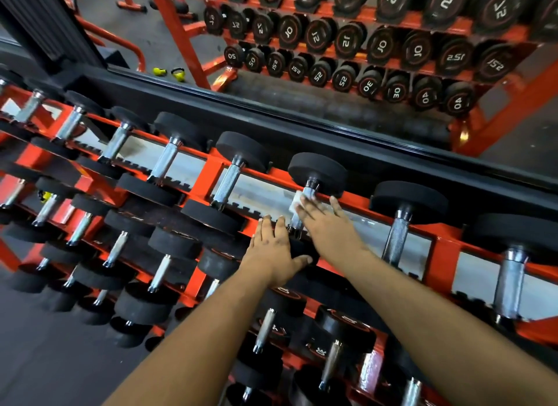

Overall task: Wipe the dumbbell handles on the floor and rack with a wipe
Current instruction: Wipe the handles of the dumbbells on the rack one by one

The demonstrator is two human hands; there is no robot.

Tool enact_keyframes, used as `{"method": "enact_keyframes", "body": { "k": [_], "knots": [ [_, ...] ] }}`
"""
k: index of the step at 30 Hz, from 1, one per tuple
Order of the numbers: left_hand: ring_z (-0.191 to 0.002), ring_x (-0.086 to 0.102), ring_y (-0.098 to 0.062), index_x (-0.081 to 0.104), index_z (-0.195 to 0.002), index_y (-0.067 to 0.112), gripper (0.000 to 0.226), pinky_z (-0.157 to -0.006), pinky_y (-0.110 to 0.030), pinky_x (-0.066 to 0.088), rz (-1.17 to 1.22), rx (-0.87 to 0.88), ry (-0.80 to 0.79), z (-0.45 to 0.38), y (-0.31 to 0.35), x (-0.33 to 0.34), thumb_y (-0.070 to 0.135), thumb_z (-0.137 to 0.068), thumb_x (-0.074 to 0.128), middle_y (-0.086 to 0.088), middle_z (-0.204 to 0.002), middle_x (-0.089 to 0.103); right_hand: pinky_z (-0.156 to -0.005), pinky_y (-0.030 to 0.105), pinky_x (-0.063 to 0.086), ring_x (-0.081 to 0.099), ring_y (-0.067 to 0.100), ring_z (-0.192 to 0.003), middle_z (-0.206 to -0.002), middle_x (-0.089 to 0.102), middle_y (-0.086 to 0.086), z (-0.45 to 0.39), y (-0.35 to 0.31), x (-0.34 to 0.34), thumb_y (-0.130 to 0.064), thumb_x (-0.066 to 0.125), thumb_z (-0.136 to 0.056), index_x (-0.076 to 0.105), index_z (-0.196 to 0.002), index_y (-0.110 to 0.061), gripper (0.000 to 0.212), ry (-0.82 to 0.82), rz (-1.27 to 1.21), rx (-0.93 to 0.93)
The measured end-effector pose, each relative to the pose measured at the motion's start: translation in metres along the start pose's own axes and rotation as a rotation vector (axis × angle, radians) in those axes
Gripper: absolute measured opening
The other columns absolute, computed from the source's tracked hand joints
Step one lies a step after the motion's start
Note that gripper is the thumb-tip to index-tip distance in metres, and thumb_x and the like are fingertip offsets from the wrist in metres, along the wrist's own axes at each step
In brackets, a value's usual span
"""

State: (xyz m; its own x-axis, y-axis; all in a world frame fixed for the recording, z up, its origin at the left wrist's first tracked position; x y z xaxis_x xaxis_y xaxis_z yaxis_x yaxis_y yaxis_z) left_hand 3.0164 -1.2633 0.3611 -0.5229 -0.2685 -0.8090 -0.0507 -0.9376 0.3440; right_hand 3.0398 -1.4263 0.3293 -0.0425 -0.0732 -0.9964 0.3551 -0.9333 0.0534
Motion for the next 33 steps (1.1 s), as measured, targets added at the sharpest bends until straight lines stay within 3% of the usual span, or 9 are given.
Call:
{"method": "enact_keyframes", "body": {
  "k": [4,7,11,14,17,20,25,28,33],
  "knots": [
    [-0.155,-0.015,-0.031,-0.011,-0.161,0.014,0.112,-0.125,-0.044,0.003,-0.004,-0.007,0.014,0.003,0.005,-0.001,0.068,-0.090,0.057,-0.017,-0.167,-0.017,-0.122,0.045,0.027,0.011,0.026,-0.155,-0.169,0.000,0.004,-0.022,-0.008,-0.005,-0.003,0.042,-0.099,0.007,-0.162,-0.017,0.073,0.068,-0.325,0.254],
    [-0.155,-0.015,-0.031,-0.012,-0.161,0.015,0.111,-0.125,-0.045,0.003,-0.006,-0.011,0.002,0.002,0.003,-0.001,0.067,-0.091,0.057,-0.017,-0.167,-0.018,-0.101,0.040,0.046,0.045,0.031,-0.138,-0.163,0.031,0.010,-0.005,-0.018,-0.004,-0.001,0.038,-0.101,0.016,-0.161,-0.025,0.068,0.141,-0.680,0.381],
    [-0.155,-0.015,-0.031,-0.012,-0.161,0.015,0.111,-0.126,-0.045,0.003,0.000,-0.017,-0.005,0.002,0.002,-0.001,0.066,-0.091,0.057,-0.017,-0.167,-0.017,-0.100,0.024,0.035,0.047,0.019,-0.133,-0.154,0.044,0.004,-0.012,-0.015,-0.001,-0.019,0.045,-0.107,0.022,-0.160,-0.027,0.059,0.129,-1.248,0.554],
    [-0.155,-0.015,-0.032,-0.011,-0.161,0.013,0.112,-0.127,-0.045,0.003,-0.002,-0.012,0.011,0.002,0.004,0.000,0.067,-0.091,0.057,-0.019,-0.167,-0.015,-0.094,0.024,0.041,0.054,0.011,-0.118,-0.137,0.056,-0.004,-0.026,-0.016,-0.009,-0.018,0.048,-0.105,0.041,-0.151,-0.025,0.047,0.204,-1.698,0.708],
    [-0.155,-0.015,-0.032,-0.012,-0.160,0.012,0.112,-0.127,-0.045,0.002,-0.008,-0.013,-0.001,0.000,0.001,0.000,0.068,-0.091,0.057,-0.019,-0.167,-0.016,-0.083,0.031,0.053,0.064,0.017,-0.108,-0.113,0.070,-0.003,-0.006,-0.029,0.002,-0.023,0.056,-0.100,0.064,-0.124,-0.023,0.025,0.063,-1.625,0.742],
    [-0.155,-0.014,-0.032,-0.011,-0.160,0.012,0.112,-0.127,-0.045,0.002,-0.009,-0.009,-0.006,0.000,0.001,0.000,0.067,-0.091,0.057,-0.019,-0.167,-0.016,-0.083,0.044,0.059,0.068,0.025,-0.102,-0.107,0.073,0.005,-0.004,-0.025,0.007,-0.031,0.065,-0.093,0.067,-0.112,-0.020,0.023,-0.141,-1.624,0.795],
    [-0.155,-0.015,-0.031,-0.011,-0.161,0.015,0.111,-0.125,-0.046,0.005,-0.012,-0.025,0.009,0.004,0.006,-0.001,0.068,-0.091,0.056,-0.017,-0.167,-0.018,-0.092,0.045,0.055,0.067,0.030,-0.106,-0.118,0.070,0.014,-0.049,-0.004,-0.001,-0.029,0.065,-0.096,0.065,-0.122,-0.007,0.035,0.089,-2.217,0.960],
    [-0.155,-0.015,-0.030,-0.011,-0.161,0.015,0.111,-0.125,-0.047,0.005,-0.009,-0.025,0.008,0.004,0.005,0.000,0.068,-0.091,0.057,-0.016,-0.167,-0.018,-0.084,0.039,0.057,0.070,0.024,-0.084,-0.099,0.072,0.011,-0.045,-0.010,0.000,-0.029,0.068,-0.094,0.071,-0.106,-0.009,0.023,-0.079,-2.145,0.892],
    [-0.155,-0.017,-0.030,-0.012,-0.161,0.015,0.112,-0.127,-0.047,0.004,-0.004,-0.009,0.014,0.002,0.002,0.001,0.069,-0.090,0.056,-0.017,-0.167,-0.017,-0.099,0.045,0.054,0.071,0.028,-0.103,-0.105,0.076,0.013,-0.049,0.001,0.000,-0.022,0.073,-0.091,0.069,-0.114,-0.005,0.029,0.157,-2.258,0.970]
  ]
}}
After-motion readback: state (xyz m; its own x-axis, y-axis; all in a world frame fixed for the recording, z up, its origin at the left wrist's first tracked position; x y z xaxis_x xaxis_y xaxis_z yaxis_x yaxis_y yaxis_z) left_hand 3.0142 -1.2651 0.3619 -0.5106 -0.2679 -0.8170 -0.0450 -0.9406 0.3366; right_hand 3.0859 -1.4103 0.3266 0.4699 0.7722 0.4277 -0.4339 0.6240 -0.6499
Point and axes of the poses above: each hand's wrist, its own z-axis away from the middle knuckle, its own x-axis out of the palm, y = z × x, the point moved 1 cm from there along -z, towards the middle knuckle
